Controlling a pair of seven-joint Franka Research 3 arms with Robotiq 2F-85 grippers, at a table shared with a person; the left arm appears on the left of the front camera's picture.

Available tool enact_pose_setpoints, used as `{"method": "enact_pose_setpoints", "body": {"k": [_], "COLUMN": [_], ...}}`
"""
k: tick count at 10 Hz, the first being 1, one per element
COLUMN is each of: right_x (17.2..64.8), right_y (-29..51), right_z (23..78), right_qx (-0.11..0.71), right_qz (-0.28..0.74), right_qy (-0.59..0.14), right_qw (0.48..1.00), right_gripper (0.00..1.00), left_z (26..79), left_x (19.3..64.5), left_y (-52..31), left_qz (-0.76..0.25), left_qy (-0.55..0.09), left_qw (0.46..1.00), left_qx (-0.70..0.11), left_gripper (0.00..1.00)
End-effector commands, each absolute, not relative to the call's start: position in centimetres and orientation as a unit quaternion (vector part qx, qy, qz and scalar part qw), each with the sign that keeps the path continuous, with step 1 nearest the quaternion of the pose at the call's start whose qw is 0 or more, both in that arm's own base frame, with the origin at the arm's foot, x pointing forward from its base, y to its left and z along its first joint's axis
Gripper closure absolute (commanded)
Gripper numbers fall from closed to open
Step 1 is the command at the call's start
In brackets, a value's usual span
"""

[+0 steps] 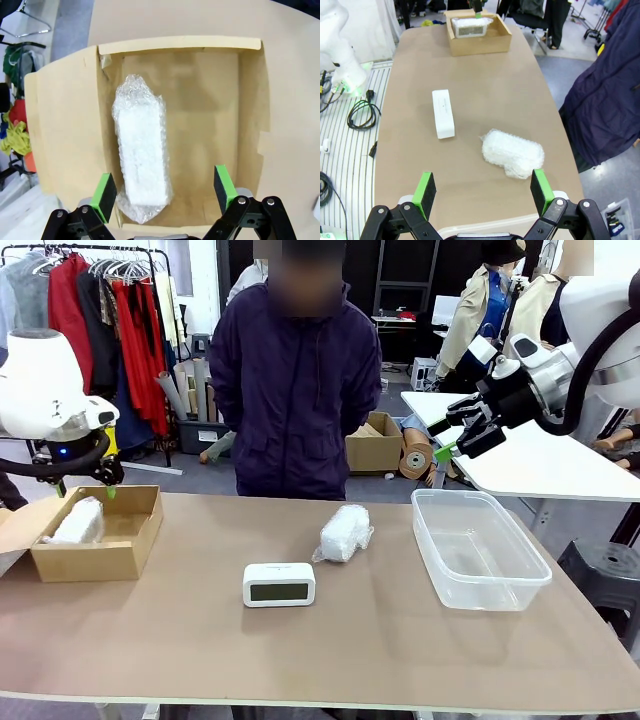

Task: Separate and place wrapped and unwrapped clocks.
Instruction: Pick up the Digital clock indicated by the person.

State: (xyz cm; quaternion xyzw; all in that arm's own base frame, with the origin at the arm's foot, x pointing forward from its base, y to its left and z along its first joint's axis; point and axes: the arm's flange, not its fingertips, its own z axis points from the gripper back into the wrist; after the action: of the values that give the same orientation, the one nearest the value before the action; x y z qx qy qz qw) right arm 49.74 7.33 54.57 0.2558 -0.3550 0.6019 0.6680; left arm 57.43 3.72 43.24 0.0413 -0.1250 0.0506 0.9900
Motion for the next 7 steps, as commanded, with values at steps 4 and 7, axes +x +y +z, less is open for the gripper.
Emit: {"method": "enact_pose_setpoints", "body": {"k": [4,7], "right_x": [49.74,49.74], "right_y": [7.38,7.38], "right_z": [54.76,54.76], "right_qx": [0.258,0.258], "right_qz": [0.602,0.602], "right_qy": [-0.359,-0.359], "right_qw": [0.665,0.665], "right_gripper": [0.00,0.00], "left_z": [42.65,42.65], "left_x": [57.66,57.66], "left_y": [3.69,3.69], "left_qz": [0.053,0.053], "left_qy": [-0.127,-0.127], "left_qw": [0.990,0.990], "left_qx": [0.044,0.044], "left_gripper": [0.00,0.00]}}
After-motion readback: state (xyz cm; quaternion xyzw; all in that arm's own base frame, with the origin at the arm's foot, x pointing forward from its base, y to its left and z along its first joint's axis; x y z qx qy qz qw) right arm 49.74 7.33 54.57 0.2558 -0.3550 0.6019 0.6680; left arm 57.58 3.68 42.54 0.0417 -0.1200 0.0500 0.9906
